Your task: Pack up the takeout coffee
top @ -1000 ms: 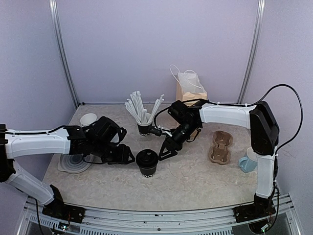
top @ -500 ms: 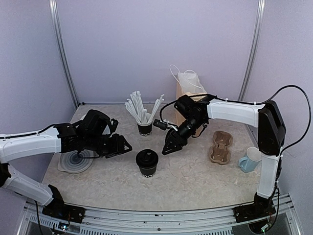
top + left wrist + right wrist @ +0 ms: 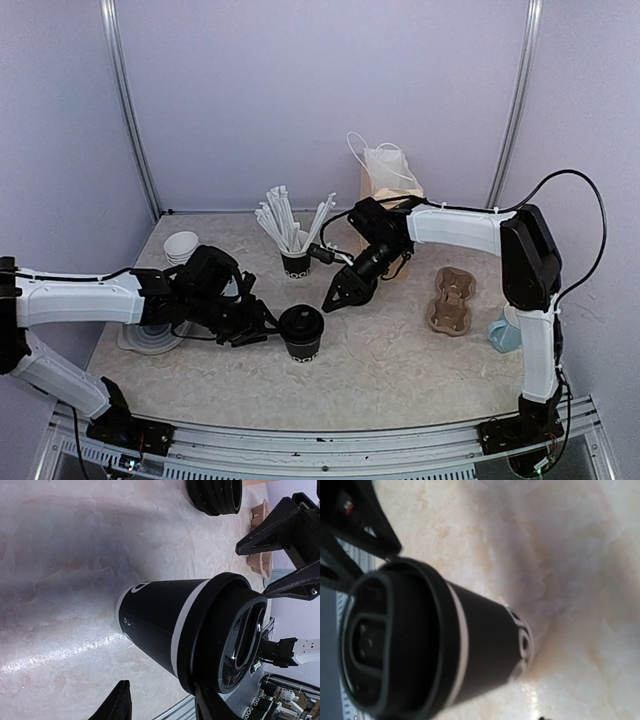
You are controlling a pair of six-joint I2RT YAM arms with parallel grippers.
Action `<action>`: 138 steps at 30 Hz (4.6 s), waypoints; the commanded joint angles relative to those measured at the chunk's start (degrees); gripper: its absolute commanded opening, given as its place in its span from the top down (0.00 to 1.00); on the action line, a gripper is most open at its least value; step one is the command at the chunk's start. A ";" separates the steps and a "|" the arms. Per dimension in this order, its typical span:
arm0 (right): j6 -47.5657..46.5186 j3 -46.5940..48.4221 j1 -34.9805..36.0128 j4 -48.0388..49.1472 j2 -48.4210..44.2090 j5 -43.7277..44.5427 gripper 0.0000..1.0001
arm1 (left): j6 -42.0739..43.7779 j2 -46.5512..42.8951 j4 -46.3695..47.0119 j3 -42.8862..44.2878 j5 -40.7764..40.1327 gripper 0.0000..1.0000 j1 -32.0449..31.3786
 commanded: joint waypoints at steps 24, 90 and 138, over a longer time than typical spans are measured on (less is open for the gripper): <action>1.07 -4.12 4.02 -0.67 2.31 6.81 0.53 | 8.01 10.06 -8.80 3.41 -6.02 0.62 -1.01; -11.62 -24.23 -20.04 11.59 -38.41 -9.36 0.04 | 50.19 21.89 -36.47 43.68 -12.86 0.18 -11.29; -13.58 -22.03 -20.03 7.87 -33.67 -11.92 0.07 | 47.59 29.13 -40.90 45.16 -15.56 0.18 -11.86</action>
